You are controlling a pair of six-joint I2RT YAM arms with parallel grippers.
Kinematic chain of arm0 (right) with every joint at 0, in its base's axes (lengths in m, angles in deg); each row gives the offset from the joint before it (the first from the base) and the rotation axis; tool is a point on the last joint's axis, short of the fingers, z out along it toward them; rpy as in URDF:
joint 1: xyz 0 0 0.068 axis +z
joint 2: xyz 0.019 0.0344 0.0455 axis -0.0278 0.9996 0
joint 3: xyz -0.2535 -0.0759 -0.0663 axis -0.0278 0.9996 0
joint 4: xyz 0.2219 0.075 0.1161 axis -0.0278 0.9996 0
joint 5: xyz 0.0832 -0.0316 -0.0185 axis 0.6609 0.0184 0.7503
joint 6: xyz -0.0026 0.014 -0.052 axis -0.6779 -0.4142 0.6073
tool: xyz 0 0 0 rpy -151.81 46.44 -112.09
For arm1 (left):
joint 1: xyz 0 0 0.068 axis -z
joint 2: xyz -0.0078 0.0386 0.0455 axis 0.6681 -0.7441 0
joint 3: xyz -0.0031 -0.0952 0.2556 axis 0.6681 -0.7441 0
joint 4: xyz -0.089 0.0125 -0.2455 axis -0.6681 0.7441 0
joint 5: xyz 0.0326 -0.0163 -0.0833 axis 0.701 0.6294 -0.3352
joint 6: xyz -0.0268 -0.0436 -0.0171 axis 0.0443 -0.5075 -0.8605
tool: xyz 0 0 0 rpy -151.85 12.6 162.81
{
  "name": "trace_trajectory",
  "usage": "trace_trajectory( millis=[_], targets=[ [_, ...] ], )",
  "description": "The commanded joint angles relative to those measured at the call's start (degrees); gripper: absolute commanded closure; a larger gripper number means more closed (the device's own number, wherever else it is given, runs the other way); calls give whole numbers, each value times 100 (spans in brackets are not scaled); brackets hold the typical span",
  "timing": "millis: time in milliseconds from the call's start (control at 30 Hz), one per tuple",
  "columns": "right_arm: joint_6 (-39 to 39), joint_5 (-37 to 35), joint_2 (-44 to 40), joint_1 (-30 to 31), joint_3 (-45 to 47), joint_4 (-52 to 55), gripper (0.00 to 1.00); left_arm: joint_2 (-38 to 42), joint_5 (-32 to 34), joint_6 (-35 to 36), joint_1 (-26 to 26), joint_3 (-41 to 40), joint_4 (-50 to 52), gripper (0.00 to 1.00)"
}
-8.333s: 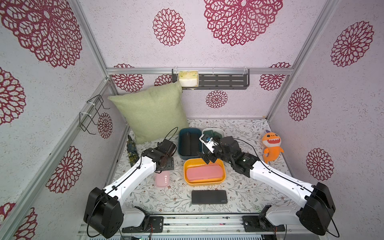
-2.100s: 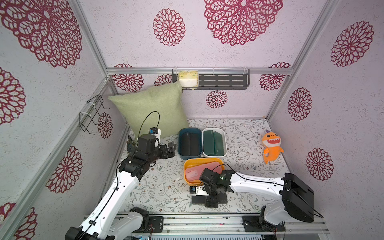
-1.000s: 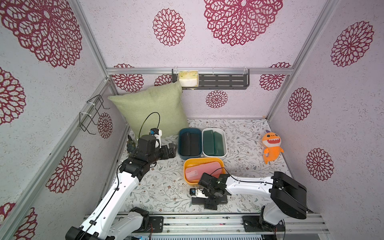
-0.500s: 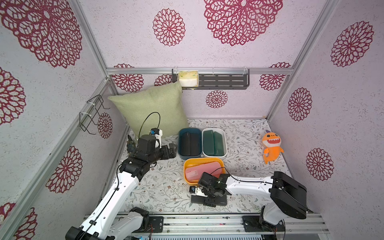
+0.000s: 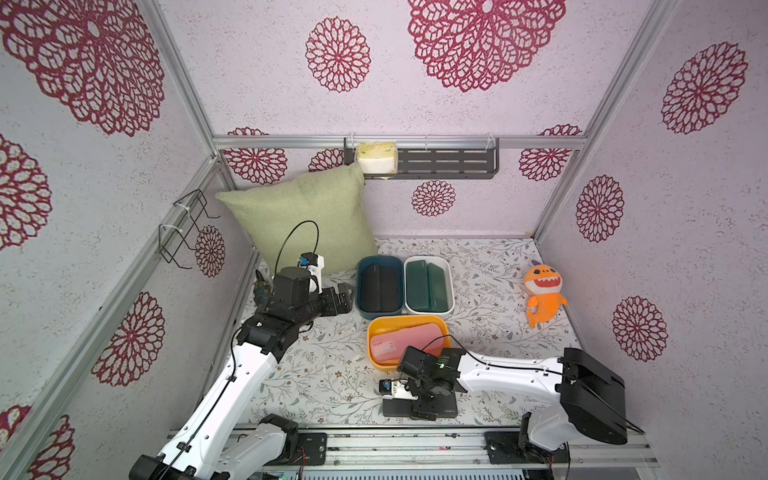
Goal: Place the pencil cases by color into the storage box
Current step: Pick up the pencil case from the center of the board.
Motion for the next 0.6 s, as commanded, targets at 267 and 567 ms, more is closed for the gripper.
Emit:
trace_trajectory(
  millis=[267,567],
  targets=[
    [-165,-214,-805,9,-855,-154,48,286,124,-11,-45,81,-22,3],
    [-936,-837,-695,-643,-1046,-1496,51,442,914,7,-47,190,270,3]
  ],
)
